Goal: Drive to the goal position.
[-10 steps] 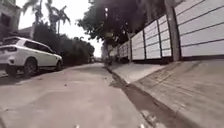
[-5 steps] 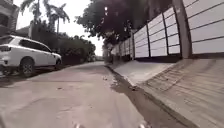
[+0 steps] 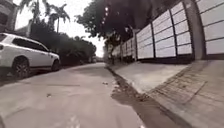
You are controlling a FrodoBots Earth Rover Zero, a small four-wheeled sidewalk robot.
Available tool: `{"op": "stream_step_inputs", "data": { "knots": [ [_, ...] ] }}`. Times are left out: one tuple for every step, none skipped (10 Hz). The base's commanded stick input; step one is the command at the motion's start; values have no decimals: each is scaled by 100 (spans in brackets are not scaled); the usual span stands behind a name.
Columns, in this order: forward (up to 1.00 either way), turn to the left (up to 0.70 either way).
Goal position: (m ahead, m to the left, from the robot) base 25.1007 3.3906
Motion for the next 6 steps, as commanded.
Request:
{"op": "stream_step_inputs", "data": {
  "knots": [
    [85, 0],
    [85, 0],
    [85, 0],
    [85, 0],
    [85, 0],
    [85, 0]
  ]
}}
